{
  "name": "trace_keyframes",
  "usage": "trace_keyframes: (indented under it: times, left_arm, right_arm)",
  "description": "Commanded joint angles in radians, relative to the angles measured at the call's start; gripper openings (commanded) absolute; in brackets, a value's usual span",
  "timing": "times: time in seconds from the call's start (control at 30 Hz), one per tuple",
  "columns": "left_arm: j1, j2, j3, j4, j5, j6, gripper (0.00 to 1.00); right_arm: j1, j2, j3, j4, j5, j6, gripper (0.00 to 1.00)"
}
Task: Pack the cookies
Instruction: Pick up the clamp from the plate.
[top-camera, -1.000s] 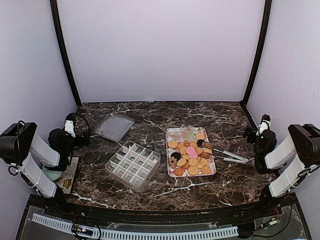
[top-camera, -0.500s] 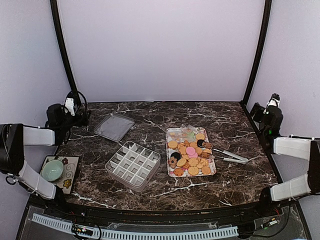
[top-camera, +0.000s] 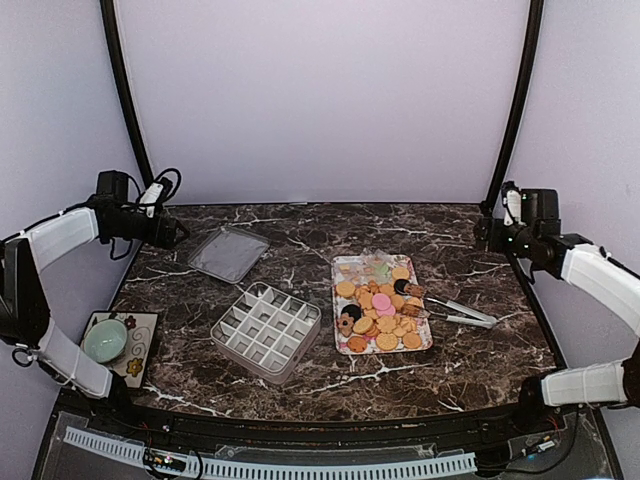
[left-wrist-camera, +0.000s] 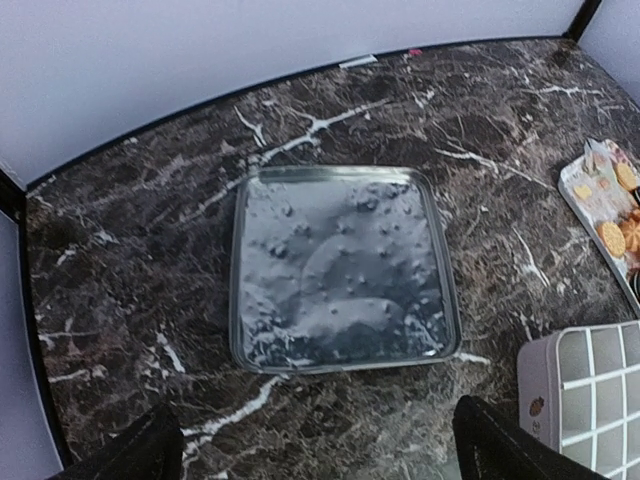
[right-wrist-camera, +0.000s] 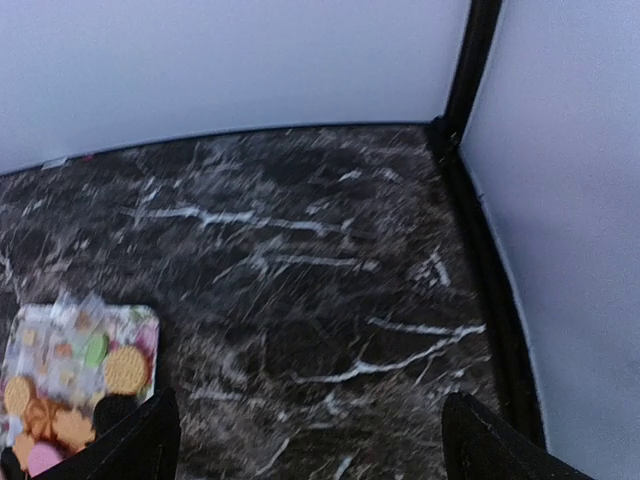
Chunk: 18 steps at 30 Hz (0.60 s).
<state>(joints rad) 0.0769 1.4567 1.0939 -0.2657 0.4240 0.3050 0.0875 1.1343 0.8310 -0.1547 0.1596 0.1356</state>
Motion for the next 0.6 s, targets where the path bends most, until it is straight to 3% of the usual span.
trace_keyframes:
  times: [0.0, 0.23, 0.57]
  left_arm:
    - [0.003, -0.001, 0.046, -0.262, 0.104, 0.080, 0.96]
    - [0.003, -0.011, 0.058, -0.291, 0.222, 0.085, 0.99]
    - [0.001, 0.054, 0.108, -0.280, 0.282, 0.052, 0.99]
  right_arm:
    - [0.078, -0.027, -0.095, -0.153, -0.162, -0.062, 0.89]
    - [0.161, -0.004, -0.169, -0.125, -0.218, -0.160, 0.84]
    - [0.198, 0.160, -0.111, -0.238, -0.242, -0.364, 0.80]
